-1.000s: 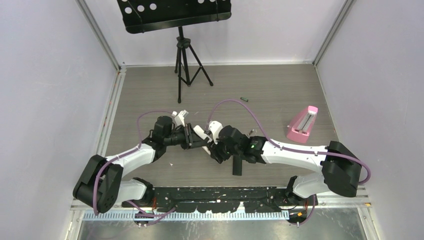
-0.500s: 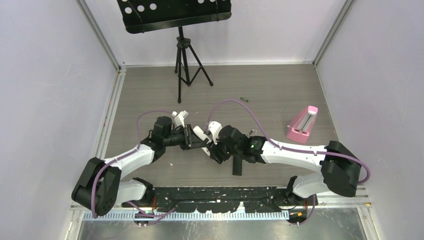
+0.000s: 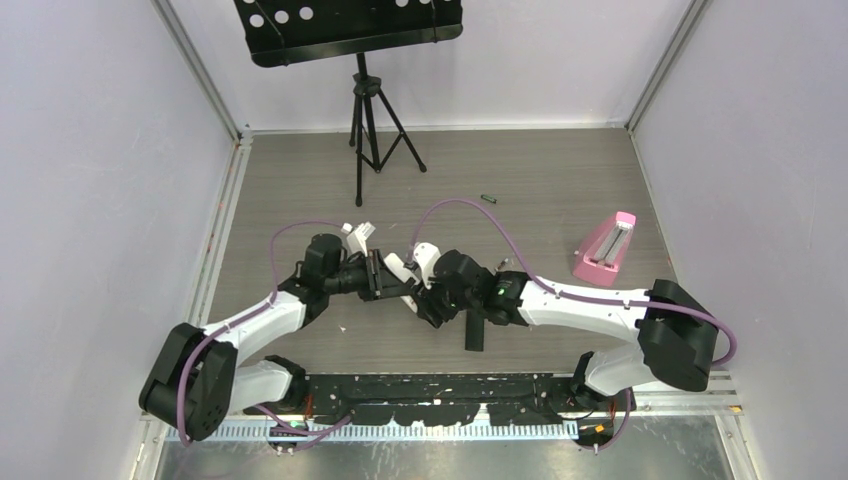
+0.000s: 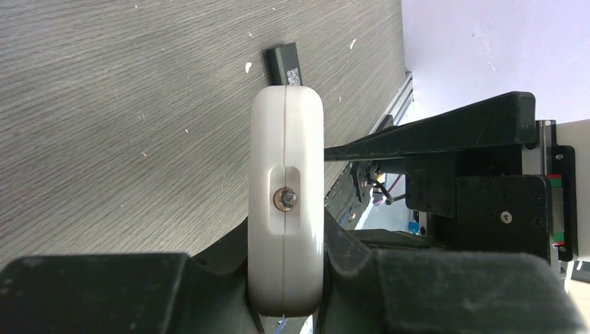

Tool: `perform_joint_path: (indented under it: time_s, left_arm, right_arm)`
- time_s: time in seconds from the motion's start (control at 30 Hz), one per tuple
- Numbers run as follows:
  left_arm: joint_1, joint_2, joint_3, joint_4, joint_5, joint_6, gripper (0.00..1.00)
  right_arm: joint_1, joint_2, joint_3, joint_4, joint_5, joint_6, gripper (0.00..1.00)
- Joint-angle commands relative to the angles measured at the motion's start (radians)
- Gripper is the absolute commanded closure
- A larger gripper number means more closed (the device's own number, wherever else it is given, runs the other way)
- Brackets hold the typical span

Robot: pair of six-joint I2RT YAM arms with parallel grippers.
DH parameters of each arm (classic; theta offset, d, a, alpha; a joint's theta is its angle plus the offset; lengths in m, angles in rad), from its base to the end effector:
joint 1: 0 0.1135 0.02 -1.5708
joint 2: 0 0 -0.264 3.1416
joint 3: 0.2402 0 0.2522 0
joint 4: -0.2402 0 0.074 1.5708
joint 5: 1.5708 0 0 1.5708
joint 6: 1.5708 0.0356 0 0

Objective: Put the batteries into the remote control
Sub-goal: Load the battery cover into the remote control.

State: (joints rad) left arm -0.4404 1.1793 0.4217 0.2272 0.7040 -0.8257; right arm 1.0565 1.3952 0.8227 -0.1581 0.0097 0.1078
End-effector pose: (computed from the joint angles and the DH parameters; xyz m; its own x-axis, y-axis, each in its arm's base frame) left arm 0.1943 -0.1171 0.1816 -0.9204 -0.1856 -0.3442 0.2264 0.4646 -0.8561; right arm 0.1449 0.2557 0.2180 -0.4197 -0.5240 -0.7411 -0.8267 0.5578 0.0737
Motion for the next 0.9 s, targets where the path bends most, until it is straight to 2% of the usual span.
perform_joint_path:
  time_s: [0.0, 0.87]
  left_arm:
    - [-0.004, -0.037, 0.009, 0.002, 0.028, 0.024, 1.0]
    - [-0.009, -0.055, 0.019, -0.068, 0.004, 0.059, 1.0]
  right_arm:
    - [0.0, 0.008, 0.053, -0.003, 0.007, 0.001, 0.54]
    - [-0.039, 0.135, 0.192, -0.157, 0.009, 0.057, 0.54]
